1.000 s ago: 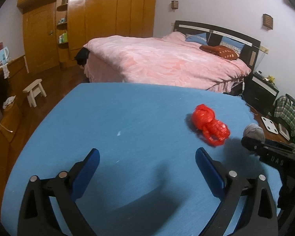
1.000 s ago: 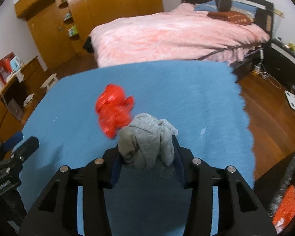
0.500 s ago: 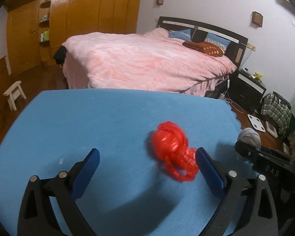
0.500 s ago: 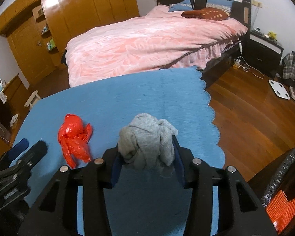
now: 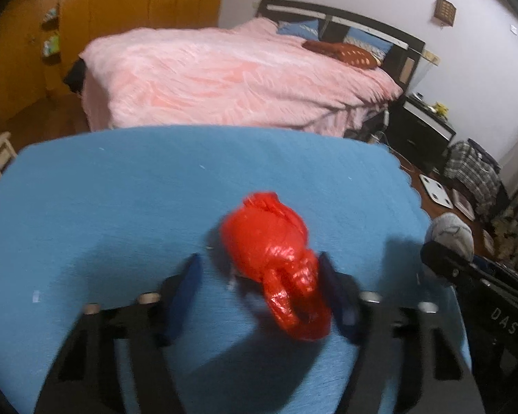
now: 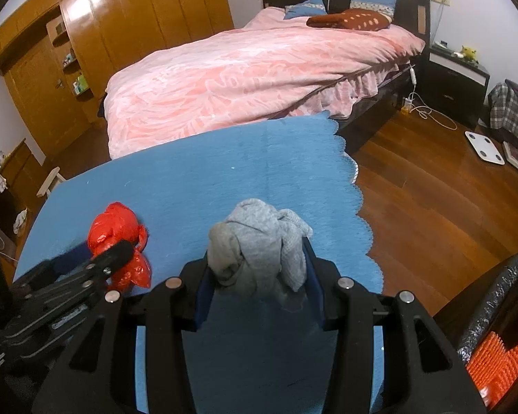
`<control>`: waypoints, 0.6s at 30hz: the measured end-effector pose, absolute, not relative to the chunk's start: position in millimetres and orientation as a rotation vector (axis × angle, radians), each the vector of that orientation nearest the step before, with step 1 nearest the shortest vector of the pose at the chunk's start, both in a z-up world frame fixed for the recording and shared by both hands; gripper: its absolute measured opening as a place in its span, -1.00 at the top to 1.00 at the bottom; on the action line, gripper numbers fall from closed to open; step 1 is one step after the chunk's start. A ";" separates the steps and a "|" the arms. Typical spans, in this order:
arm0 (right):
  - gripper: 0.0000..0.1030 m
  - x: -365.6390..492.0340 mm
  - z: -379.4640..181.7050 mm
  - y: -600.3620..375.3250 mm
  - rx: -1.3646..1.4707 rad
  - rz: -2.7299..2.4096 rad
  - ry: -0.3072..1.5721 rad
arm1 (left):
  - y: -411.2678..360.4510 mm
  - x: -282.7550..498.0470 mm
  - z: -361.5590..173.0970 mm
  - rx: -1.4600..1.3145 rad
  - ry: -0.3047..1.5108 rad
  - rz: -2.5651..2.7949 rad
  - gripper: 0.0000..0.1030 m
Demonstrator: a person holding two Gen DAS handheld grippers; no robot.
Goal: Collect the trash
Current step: 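Grasp the red plastic glove with the left gripper, then carry the red glove and grey sock over the bin and open both grippers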
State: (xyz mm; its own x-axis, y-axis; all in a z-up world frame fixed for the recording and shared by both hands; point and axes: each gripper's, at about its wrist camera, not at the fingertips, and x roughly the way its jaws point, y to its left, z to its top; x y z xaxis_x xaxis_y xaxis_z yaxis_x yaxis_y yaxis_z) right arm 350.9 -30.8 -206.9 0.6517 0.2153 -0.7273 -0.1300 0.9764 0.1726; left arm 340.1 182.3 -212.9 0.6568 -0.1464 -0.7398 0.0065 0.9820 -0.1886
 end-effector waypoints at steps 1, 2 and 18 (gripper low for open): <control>0.15 350.8 -206.4 -31.5 0.109 0.196 0.838 | 181.8 340.8 -212.7 -0.178 0.850 -0.097 0.11; 0.15 350.7 -205.9 -31.9 0.110 0.196 0.837 | 181.1 340.9 -212.4 -0.181 0.847 -0.111 0.25; 0.14 332.9 -195.5 -22.5 0.084 0.231 0.822 | 195.4 301.4 -193.6 -0.160 0.782 -0.039 0.44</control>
State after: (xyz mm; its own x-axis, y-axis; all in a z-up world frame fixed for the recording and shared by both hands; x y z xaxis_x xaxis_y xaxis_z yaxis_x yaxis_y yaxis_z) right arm 332.9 -22.5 -195.5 0.6572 0.2358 -0.7159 -0.1709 0.9717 0.1632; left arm 301.4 195.4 -193.6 0.7097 -0.0944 -0.6982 -0.0245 0.9871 -0.1583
